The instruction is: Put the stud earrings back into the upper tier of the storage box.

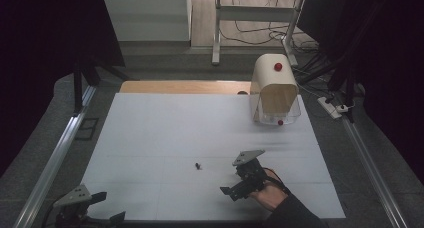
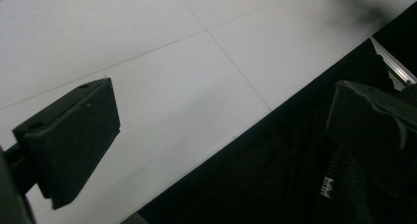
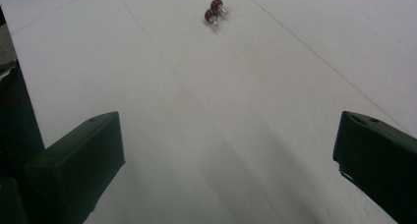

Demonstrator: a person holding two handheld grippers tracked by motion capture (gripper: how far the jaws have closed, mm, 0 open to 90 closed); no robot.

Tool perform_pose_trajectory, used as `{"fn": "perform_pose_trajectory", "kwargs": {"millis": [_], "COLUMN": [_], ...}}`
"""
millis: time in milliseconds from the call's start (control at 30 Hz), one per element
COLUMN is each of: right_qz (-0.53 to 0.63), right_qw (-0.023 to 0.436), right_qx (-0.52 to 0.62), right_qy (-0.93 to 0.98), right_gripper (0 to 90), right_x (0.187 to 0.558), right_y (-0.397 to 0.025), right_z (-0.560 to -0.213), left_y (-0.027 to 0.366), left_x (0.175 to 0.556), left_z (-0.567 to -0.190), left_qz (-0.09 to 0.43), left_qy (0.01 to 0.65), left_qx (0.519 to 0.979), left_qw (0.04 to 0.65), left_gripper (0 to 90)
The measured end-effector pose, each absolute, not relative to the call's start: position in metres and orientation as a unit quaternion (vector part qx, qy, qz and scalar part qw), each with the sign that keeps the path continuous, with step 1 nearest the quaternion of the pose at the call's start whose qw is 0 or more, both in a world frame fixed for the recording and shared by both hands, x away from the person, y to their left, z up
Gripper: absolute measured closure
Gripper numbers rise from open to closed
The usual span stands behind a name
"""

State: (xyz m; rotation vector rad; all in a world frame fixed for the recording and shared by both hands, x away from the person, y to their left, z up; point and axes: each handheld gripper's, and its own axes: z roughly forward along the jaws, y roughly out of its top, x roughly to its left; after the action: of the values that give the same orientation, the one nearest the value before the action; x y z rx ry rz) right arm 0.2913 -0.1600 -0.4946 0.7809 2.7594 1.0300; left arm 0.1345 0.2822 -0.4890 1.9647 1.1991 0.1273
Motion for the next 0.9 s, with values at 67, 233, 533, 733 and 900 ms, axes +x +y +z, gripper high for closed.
{"fn": "perform_pose_trajectory", "kwargs": {"millis": [67, 233, 533, 733, 900], "right_qz": [0.340, 0.322, 0.300, 0.290, 0.283], "right_qw": [0.047, 0.047, 0.035, 0.028, 0.027], "right_qx": [0.245, 0.227, 0.205, 0.182, 0.178], "right_qy": [0.907, 0.918, 0.931, 0.939, 0.942], "right_gripper": [0.0, 0.0, 0.0, 0.0, 2.3], "right_x": [0.294, 0.300, 0.311, 0.314, 0.317], "right_y": [-0.154, -0.138, -0.108, -0.088, -0.079], "right_z": [-0.495, -0.502, -0.510, -0.514, -0.518], "left_y": [0.282, 0.282, 0.282, 0.282, 0.282], "left_x": [0.134, 0.135, 0.134, 0.134, 0.134], "left_z": [-0.489, -0.489, -0.489, -0.489, -0.489], "left_qz": [0.050, 0.051, 0.051, 0.050, 0.051], "left_qy": [0.476, 0.475, 0.474, 0.472, 0.471], "left_qx": [0.779, 0.780, 0.780, 0.780, 0.781], "left_qw": [0.406, 0.404, 0.405, 0.407, 0.407], "left_gripper": [0.0, 0.0, 0.0, 0.0, 0.0]}}
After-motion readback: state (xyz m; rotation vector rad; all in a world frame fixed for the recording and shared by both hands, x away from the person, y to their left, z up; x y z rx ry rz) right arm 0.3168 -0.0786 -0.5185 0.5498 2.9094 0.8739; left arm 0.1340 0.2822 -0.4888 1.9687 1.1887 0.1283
